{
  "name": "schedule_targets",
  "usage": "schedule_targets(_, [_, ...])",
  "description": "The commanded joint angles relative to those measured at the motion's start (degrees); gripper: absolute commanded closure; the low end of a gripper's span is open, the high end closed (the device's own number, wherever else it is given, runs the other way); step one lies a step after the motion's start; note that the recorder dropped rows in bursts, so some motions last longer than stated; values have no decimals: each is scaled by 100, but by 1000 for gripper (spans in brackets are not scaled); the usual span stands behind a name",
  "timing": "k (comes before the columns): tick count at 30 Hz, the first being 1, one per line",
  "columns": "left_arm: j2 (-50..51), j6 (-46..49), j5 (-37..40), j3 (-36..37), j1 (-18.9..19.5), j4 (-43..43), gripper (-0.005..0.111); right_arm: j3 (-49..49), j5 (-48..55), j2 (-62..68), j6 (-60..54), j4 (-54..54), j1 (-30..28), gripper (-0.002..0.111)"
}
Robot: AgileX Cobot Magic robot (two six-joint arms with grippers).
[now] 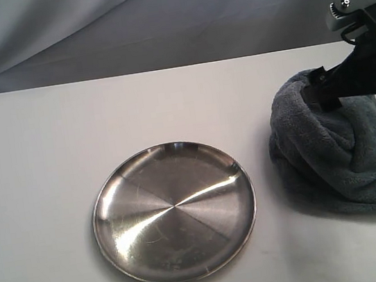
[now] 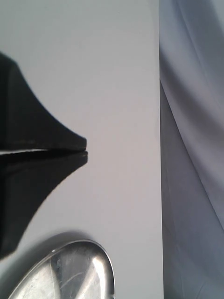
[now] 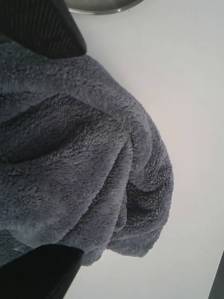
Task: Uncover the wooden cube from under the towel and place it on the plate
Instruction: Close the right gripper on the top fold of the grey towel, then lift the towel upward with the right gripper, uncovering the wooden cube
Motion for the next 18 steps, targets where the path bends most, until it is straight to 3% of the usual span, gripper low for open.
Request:
schedule_targets(1, [-12,-4,-74,26,5,-26,106,34,208,-7,-308,0,19,3])
schedule_targets(7, [-12,-4,-74,26,5,-26,106,34,383,176,-711,0,418,3])
schedule_targets(12, [-12,-15,-74,26,5,-26,106,34,-258,662,-698,-65,813,3])
schedule_targets(18, [-12,-15,-74,26,5,-26,106,34,-956,1244,-335,-22,812,6])
